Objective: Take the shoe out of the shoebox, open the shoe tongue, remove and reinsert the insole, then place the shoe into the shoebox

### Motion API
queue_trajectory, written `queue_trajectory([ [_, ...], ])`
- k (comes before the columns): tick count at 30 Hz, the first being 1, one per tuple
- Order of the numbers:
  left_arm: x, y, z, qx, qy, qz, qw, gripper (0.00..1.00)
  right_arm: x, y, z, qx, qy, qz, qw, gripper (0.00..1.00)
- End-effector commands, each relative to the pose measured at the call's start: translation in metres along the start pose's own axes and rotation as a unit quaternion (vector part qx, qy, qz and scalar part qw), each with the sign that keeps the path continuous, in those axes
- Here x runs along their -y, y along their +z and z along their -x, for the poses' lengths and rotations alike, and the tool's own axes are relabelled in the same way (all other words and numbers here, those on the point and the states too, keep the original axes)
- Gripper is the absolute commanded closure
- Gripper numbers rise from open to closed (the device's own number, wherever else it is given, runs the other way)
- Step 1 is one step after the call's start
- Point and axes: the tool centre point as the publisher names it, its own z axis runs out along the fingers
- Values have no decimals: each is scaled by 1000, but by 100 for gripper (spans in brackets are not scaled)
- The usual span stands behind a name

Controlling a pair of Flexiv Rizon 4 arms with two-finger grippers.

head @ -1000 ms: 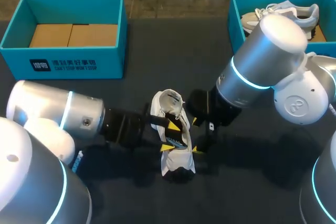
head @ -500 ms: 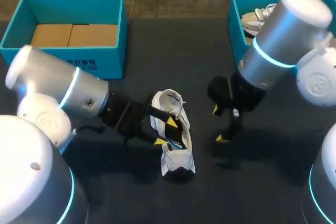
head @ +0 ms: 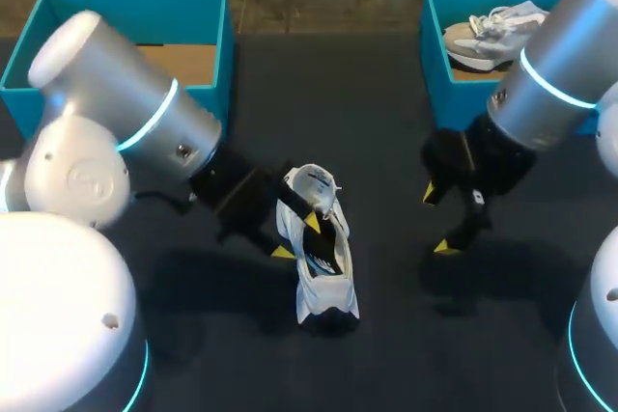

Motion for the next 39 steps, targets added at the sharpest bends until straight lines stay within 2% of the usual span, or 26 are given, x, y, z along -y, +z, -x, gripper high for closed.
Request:
queue_trajectory([
  [1, 7, -16, 2, -147, 0, 12, 989, 52, 1, -1, -2, 2, -1, 1, 1000, 0],
  [3, 7, -21, 2, -168, 0, 19, 986, 54, 1, -1, -2, 2, -1, 1, 1000, 0],
  [6, 8, -25, 3, -197, 1, 22, 980, 62, 1, -1, -2, 2, -1, 1, 1000, 0],
  [9, 8, -27, 0, -262, -4, 30, 965, 81, 1, -1, -2, 2, -1, 1, 1000, 0],
  [10, 6, -28, 0, -274, -8, 36, 961, 100, 1, -1, -2, 2, -1, 1, 1000, 0],
  [12, 3, -27, 4, -251, -17, 30, 967, 100, 1, -1, -2, 2, -1, 1, 1000, 0],
  [23, 3, -27, 4, -251, -17, 30, 967, 100, 1, -1, -2, 2, -1, 1, 1000, 0],
  [24, 3, -27, 4, -251, -17, 30, 967, 100, 8, -6, -2, 3, 1, 3, 1000, 0],
  [25, 6, -24, 3, -258, 16, 49, 965, 100, 16, -11, -3, 5, 3, 6, 1000, 0],
  [27, 8, -23, 3, -262, 36, 59, 963, 100, 19, -14, -4, 7, 5, 6, 1000, 0],
  [28, 10, -17, 0, -268, 84, 59, 958, 100, 33, -26, -6, 8, 8, -8, 1000, 0],
  [29, 11, -16, -1, -268, 102, 58, 956, 100, 34, -28, -6, 8, 10, -10, 1000, 0],
  [30, 11, -12, -2, -271, 114, 73, 953, 100, 40, -33, -7, 9, 4, -14, 1000, 0],
  [32, 11, -9, -5, -271, 166, 58, 946, 100, 48, -41, -8, 6, 8, -24, 1000, 0],
  [34, 9, -11, -6, -299, 197, 34, 933, 100, 56, -49, -10, 5, 13, -24, 1000, 0],
  [39, 9, -11, -6, -299, 197, 34, 933, 100, 56, -49, -10, 5, 13, -24, 1000, 0],
])
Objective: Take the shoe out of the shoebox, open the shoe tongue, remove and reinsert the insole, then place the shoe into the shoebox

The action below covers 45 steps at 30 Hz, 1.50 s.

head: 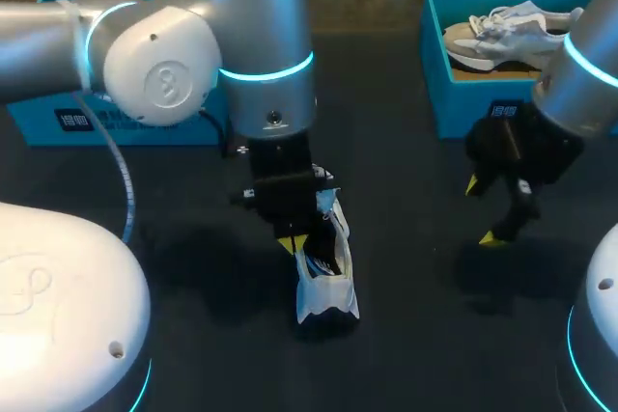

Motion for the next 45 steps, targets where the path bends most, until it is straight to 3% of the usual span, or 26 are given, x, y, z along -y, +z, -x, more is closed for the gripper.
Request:
queue_trajectory([
  [1, -4, -3, 2, -12, 21, -6, 1000, 100, 6, -8, -8, 6, -1, 3, 1000, 0],
  [4, -8, 1, 5, 9, 39, -6, 999, 100, 6, -8, -8, 6, -1, 3, 1000, 0],
  [9, -15, 7, 16, 17, 95, 25, 995, 100, 6, -8, -8, 6, -1, 3, 1000, 0],
  [12, -19, 10, 22, -14, 126, 29, 992, 100, 6, -8, -8, 6, -1, 3, 1000, 0],
  [19, -19, 10, 22, -14, 126, 29, 992, 100, 6, -8, -8, 6, -1, 3, 1000, 0],
  [24, -26, 26, 35, -37, 153, 50, 986, 100, 6, -8, -8, 6, -1, 3, 1000, 0],
  [32, -47, 46, 31, -45, 145, 45, 987, 100, 6, -8, -8, 6, -1, 3, 1000, 0],
  [45, -48, 78, 34, -63, 158, 32, 985, 100, 6, -8, -8, 6, -1, 3, 1000, 0],
])
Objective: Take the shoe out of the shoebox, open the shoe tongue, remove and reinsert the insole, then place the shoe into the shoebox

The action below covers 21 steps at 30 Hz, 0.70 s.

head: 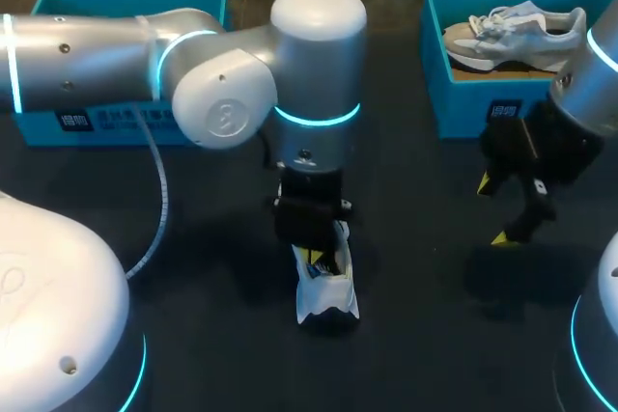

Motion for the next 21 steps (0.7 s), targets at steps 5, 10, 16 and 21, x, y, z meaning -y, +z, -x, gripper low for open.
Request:
queue_trajectory([
  [5, -2, 22, 11, -12, -3, -9, 1000, 100, 0, 0, -1, 1, 0, 0, 1000, 0],
  [10, -1, 24, 13, -2, -15, -9, 1000, 100, 0, 0, -1, 1, 0, 0, 1000, 0],
  [16, -1, 4, 11, 3, -27, 12, 1000, 100, 0, 0, -1, 1, 0, 0, 1000, 0],
  [21, -1, 2, 8, -9, -38, 22, 999, 100, 0, 0, -1, 1, 0, 0, 1000, 0],
])
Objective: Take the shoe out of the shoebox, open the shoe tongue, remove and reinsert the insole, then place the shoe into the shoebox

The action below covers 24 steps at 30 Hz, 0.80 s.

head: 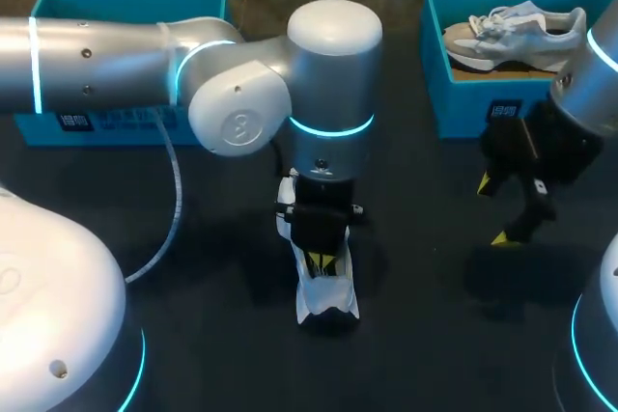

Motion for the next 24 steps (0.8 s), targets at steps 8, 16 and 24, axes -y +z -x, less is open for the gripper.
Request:
queue_trajectory([
  [8, -5, 6, -14, -20, -40, 9, 999, 100, 0, 0, -1, 1, 0, 0, 1000, 0],
  [16, -12, 26, -15, -31, -58, 6, 998, 100, 0, 0, -1, 1, 0, 0, 1000, 0],
  [24, -12, 40, -8, -1, -71, 3, 997, 100, 0, 0, -1, 1, 0, 0, 1000, 0],
])
